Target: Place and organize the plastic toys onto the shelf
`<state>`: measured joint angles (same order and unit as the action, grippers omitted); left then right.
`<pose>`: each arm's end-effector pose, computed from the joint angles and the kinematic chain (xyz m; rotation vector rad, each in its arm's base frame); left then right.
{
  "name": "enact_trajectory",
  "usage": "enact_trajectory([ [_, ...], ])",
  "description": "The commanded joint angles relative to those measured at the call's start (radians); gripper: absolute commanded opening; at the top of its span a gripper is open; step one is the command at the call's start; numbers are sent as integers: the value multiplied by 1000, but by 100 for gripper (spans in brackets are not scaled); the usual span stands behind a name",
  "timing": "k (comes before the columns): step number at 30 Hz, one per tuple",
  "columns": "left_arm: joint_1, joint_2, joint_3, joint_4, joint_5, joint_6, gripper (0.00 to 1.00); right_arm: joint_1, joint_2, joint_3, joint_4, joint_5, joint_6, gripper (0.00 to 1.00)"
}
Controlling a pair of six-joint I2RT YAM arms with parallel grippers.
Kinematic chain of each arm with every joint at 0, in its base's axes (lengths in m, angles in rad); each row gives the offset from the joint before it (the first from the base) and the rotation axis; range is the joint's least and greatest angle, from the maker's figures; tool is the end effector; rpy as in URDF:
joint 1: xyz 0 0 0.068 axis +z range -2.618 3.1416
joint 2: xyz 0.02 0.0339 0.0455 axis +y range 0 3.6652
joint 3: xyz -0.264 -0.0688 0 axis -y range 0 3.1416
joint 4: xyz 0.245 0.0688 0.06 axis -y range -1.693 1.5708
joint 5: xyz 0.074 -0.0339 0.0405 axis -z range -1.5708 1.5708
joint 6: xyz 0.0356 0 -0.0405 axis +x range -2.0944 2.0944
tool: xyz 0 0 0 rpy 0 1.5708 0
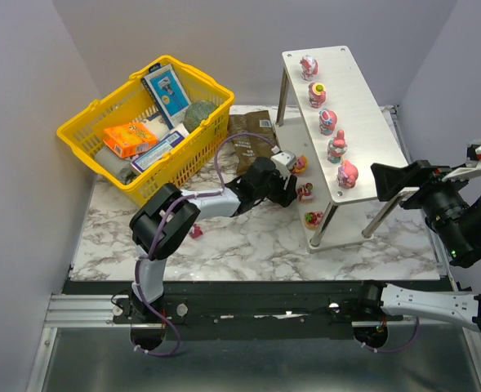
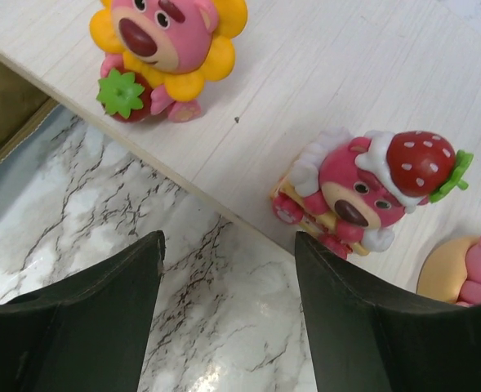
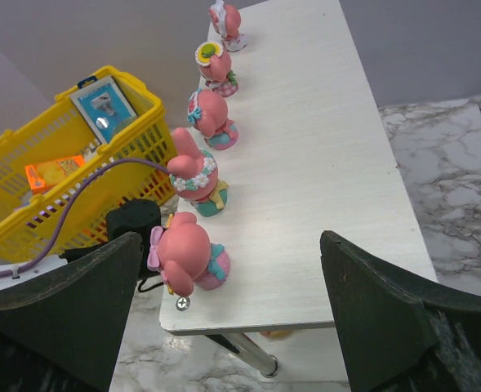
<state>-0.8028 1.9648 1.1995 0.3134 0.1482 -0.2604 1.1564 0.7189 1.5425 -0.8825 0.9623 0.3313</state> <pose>0.3004 -0.3186 0.1831 0.6611 2.0107 -0.8064 0.0420 0.0230 0.5023 0.0725 1.6152 0.3687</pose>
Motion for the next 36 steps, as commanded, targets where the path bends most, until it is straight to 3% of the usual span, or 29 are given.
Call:
enact_trajectory([
  [1, -3, -64, -46, -26, -73, -7, 76, -3, -7, -2, 28, 1, -12, 97],
  [9, 8, -190, -104, -92, -175, -74, 83, -4, -19, -19, 47, -11, -12, 97],
  [15, 16, -360, -130, -368, -377, -193, 89, -3, -16, -33, 59, -11, -12, 96],
  [18, 16, -420, -69, -676, -482, -339, 89, -3, -4, -27, 71, -14, -21, 97],
  [19, 22, -440, -43, -847, -507, -394, 91, -4, -1, -25, 80, -16, -28, 97],
  [22, 22, -498, -69, -1040, -519, -539, 94, -3, 13, -25, 106, -20, -44, 96],
  [31, 24, -811, -283, -1302, -581, -943, 99, -3, 34, -39, 135, -66, -71, 97],
  [36, 31, -926, -380, -1327, -642, -1102, 99, -4, 34, -41, 135, -92, -75, 97],
])
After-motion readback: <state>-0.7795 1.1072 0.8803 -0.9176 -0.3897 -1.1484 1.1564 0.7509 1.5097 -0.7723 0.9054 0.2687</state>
